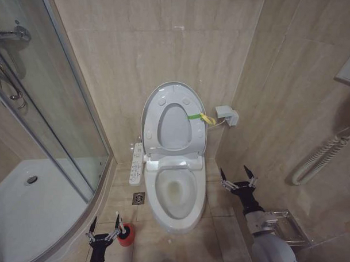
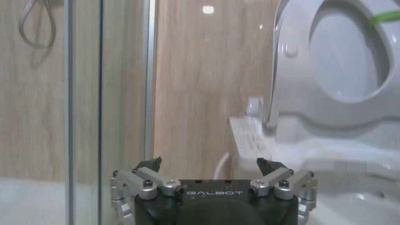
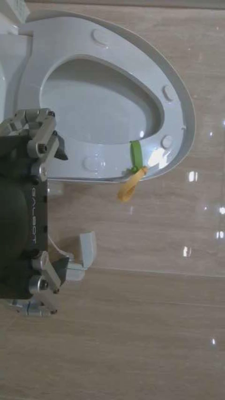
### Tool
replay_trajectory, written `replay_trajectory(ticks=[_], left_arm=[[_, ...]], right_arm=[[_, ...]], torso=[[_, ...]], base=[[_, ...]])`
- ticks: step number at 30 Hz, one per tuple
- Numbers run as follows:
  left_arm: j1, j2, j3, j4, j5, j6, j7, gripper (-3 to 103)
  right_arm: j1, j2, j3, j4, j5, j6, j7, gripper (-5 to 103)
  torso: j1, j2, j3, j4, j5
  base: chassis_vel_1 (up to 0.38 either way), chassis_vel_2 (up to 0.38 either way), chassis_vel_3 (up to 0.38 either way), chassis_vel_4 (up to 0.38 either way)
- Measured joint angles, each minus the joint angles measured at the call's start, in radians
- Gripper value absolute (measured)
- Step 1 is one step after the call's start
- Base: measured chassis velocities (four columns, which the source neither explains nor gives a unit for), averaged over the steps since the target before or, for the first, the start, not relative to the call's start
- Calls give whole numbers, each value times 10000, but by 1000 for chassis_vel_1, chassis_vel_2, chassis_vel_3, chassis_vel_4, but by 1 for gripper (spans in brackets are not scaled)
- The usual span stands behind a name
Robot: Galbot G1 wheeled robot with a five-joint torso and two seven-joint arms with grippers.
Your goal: Open the toilet lid, clean the toilet bowl with a toilet brush, close the toilet lid, and flush.
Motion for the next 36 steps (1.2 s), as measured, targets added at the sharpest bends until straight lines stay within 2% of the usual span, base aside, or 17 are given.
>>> replay_trajectory(ticks=[2,3,4,7,8,10,11,12,15,17,18,20,24,29,32,33,36], left_arm=[[359,2,-60,-937,304,513,-454,100],[640,2,-63,-1690,447,1013,-860,97],[640,2,-63,-1690,447,1013,-860,97],[1314,-33,-1,-3499,831,2302,-1647,97],[1314,-33,-1,-3499,831,2302,-1647,97],[1717,-52,128,-4662,998,3224,-2077,97],[1908,-55,196,-5131,1013,3728,-2280,93],[1908,-55,196,-5131,1013,3728,-2280,93],[2324,-26,302,-5966,1040,4642,-2601,93],[2430,-12,310,-6128,1075,4789,-2629,93],[2563,6,316,-6315,1126,4883,-2687,89],[2618,10,323,-6395,1185,4908,-2772,89],[2923,-29,297,-6784,1845,4935,-3237,89],[3278,-49,486,-7361,1990,5140,-3544,89],[3341,-33,540,-7557,2041,5150,-3547,89],[3339,-12,553,-7598,2043,5141,-3518,95],[3320,26,549,-7666,2166,5057,-3450,95]], right_arm=[[0,0,0,0,0,1,0,100],[0,0,0,0,0,0,0,100],[0,0,0,0,0,0,0,100],[-1,0,-1,-1,0,0,0,100],[-1,0,-1,-1,0,0,0,100],[0,0,0,0,0,1,0,100],[0,0,0,0,0,1,0,100],[0,0,0,0,0,1,0,100],[0,0,0,0,0,1,0,100],[-1,0,0,0,0,0,0,100],[0,0,0,0,0,0,0,100],[0,0,0,0,0,0,0,100],[-1,1,0,0,0,1,0,100],[0,0,0,0,0,0,0,100],[0,0,0,0,0,0,0,100],[0,0,0,0,0,0,0,100],[0,1,0,0,0,0,0,100]], torso=[[0,0,0,-1,-2],[0,0,0,0,-1],[0,0,0,0,-1],[0,0,0,1,0],[0,0,0,1,0],[0,0,0,0,1],[0,0,0,-1,0],[0,0,0,-1,0],[0,0,0,0,0],[0,0,0,0,0],[0,0,0,1,-1],[0,0,0,1,-1],[0,0,0,1,-1],[0,0,0,1,0],[0,0,0,1,-1],[0,0,0,1,-1],[0,0,0,0,-2]], base=[[0,0,0,0],[0,0,0,0],[0,0,0,0],[0,0,0,0],[0,0,0,0],[0,0,0,0],[0,0,0,0],[0,0,0,0],[0,0,0,0],[0,0,0,0],[0,0,0,0],[0,0,0,0],[0,0,0,0],[0,0,0,0],[0,0,0,0],[0,0,0,0],[0,0,0,0]])
